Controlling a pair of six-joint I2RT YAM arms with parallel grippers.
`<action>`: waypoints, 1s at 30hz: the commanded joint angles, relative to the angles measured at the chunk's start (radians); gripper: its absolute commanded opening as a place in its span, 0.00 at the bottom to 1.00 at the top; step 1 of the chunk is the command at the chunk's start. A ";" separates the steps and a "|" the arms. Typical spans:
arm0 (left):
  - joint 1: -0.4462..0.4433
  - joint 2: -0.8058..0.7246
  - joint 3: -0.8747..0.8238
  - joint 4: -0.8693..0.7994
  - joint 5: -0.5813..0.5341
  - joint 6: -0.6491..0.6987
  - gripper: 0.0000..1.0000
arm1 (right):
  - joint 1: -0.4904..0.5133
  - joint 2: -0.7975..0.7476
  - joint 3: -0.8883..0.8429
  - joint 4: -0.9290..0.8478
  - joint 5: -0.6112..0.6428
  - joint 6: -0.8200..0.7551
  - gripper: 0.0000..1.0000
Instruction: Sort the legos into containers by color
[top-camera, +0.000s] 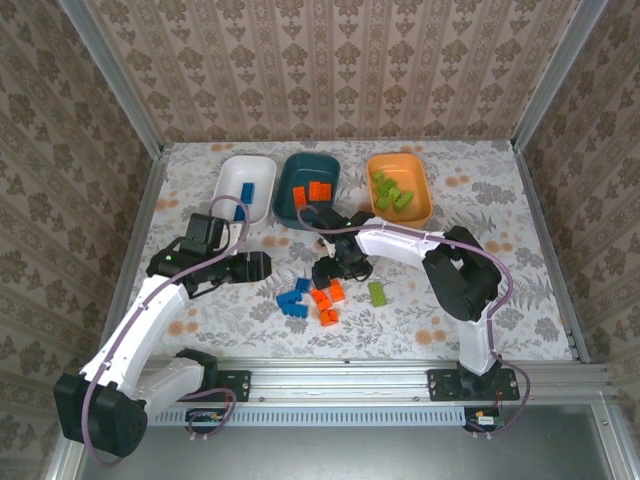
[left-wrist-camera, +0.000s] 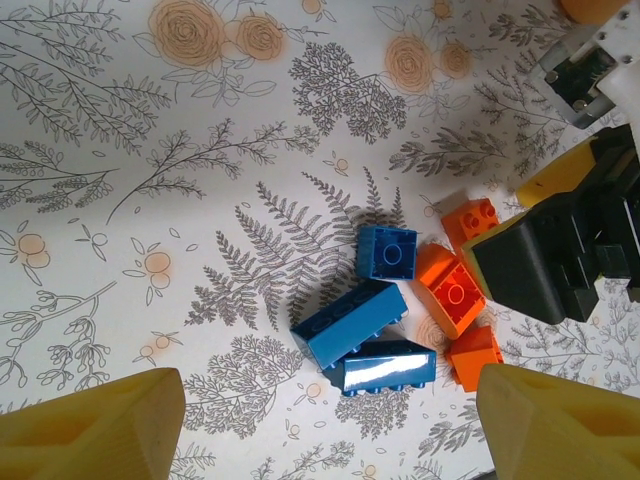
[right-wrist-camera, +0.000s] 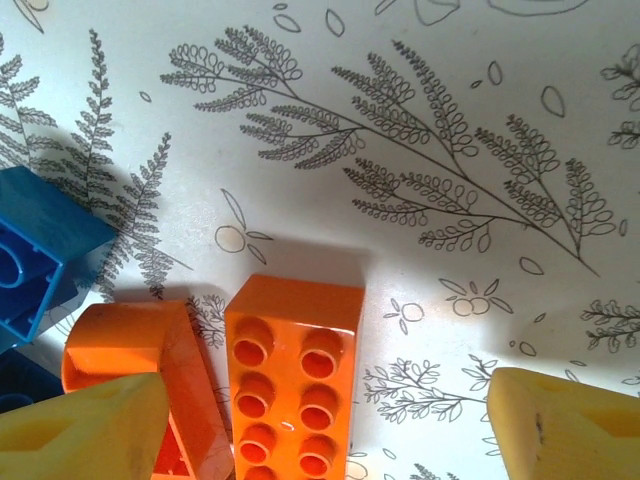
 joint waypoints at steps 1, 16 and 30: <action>0.012 0.001 -0.007 0.002 0.019 0.026 0.78 | -0.014 0.017 0.012 -0.013 0.028 0.021 0.81; 0.019 0.014 -0.011 0.009 0.031 0.025 0.78 | -0.009 0.054 -0.011 -0.013 0.034 -0.002 0.74; 0.021 0.016 -0.023 0.023 0.048 0.015 0.78 | 0.036 0.057 -0.018 0.001 0.042 0.006 0.65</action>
